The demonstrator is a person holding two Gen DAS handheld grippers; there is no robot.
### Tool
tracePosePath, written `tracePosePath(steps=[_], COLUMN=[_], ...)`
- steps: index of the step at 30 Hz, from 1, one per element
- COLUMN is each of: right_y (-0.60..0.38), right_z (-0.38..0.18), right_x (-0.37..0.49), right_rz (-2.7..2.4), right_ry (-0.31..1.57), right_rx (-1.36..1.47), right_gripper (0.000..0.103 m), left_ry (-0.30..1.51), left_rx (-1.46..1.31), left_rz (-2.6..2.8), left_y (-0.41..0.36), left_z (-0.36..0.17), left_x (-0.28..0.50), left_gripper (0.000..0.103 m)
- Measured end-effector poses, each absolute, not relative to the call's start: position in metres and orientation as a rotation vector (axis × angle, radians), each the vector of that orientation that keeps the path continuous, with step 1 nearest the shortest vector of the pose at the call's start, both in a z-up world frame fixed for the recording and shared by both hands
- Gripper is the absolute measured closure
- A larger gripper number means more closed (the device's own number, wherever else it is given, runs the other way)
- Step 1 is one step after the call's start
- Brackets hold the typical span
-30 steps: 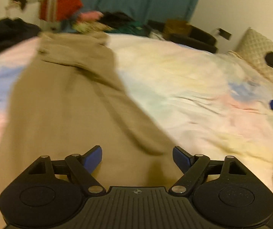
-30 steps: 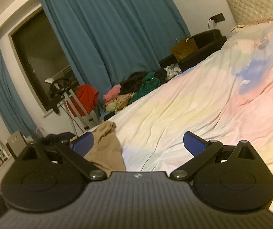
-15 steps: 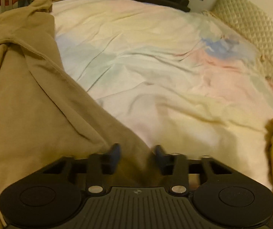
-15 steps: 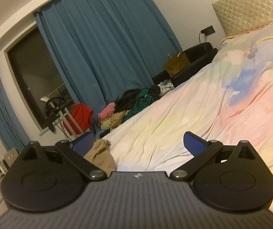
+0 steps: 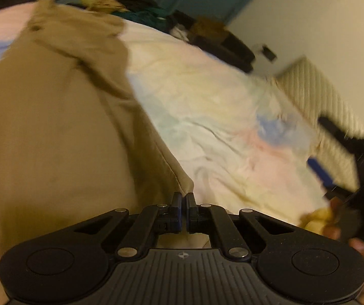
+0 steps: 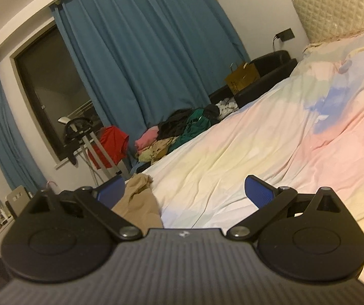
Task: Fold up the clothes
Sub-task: 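Grasp the t-shirt hem with the left tool, then grasp the hem beside the left tool with the right tool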
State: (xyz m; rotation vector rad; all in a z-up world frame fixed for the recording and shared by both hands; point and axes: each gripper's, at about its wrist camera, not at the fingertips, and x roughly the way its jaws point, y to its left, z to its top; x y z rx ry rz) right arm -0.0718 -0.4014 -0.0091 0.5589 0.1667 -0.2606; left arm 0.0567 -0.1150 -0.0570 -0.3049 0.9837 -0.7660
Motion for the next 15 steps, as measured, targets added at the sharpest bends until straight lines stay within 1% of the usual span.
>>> tracePosePath(steps=[3,6,11,13,14,15], right_y=[-0.393,-0.379,-0.353,-0.341,-0.336,-0.333], right_z=[-0.011,-0.014,-0.030,-0.039,-0.044,-0.050], right_x=[-0.064,-0.050,-0.021,-0.012,-0.008,-0.004], right_rz=[-0.215,-0.165,-0.039,0.007,0.027,0.051], right_ry=[0.207,0.290,0.491,0.563,0.596,0.630], right_rx=[0.549,0.519,0.524,0.530,0.542,0.571], right_gripper=[0.001,0.001,0.001,0.002,0.002,0.003], left_ry=[0.985,0.986,1.030,1.030,1.028,1.027], left_rx=[-0.355,-0.362,-0.387,-0.375,-0.379,-0.384], left_rz=[-0.720,-0.669,-0.634,-0.653,-0.655,-0.656], left_y=[-0.070,-0.037,-0.011,-0.005,0.000,0.004], left_z=[-0.056,-0.063,-0.087,-0.088,-0.087,-0.086], left_x=[0.062,0.065,0.070,0.067,0.066,0.065], left_gripper=[0.100,0.100,0.099,0.099,0.098,0.094])
